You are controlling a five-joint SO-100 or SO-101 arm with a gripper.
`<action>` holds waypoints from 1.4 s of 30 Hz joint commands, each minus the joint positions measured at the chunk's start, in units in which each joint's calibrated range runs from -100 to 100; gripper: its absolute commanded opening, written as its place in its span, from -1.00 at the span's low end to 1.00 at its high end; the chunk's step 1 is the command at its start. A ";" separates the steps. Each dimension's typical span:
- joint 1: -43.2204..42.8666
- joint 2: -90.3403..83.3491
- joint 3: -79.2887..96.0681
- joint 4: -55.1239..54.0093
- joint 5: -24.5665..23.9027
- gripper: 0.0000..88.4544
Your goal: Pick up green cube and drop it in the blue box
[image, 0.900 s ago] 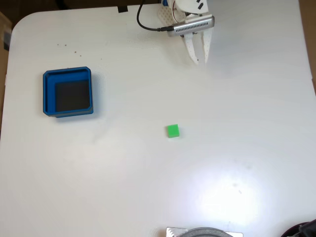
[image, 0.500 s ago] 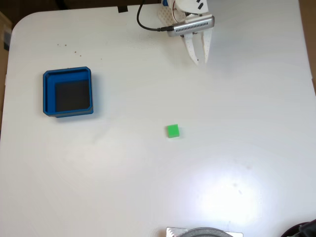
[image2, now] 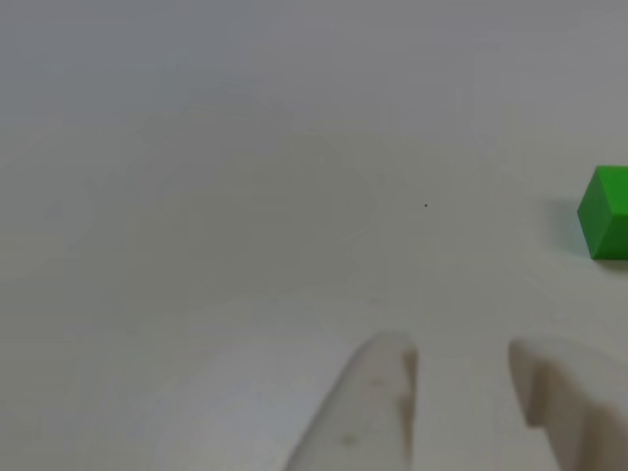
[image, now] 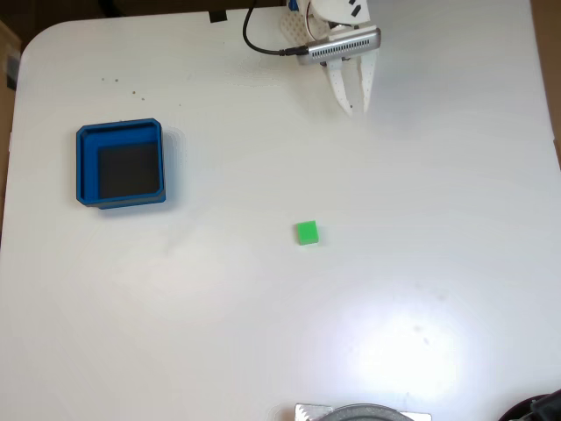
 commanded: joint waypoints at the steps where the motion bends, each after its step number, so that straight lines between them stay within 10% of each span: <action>1: 0.34 -0.58 -0.48 -0.37 0.00 -0.94; 42: 8.13 2.43 -3.44 -1.10 0.34 -0.94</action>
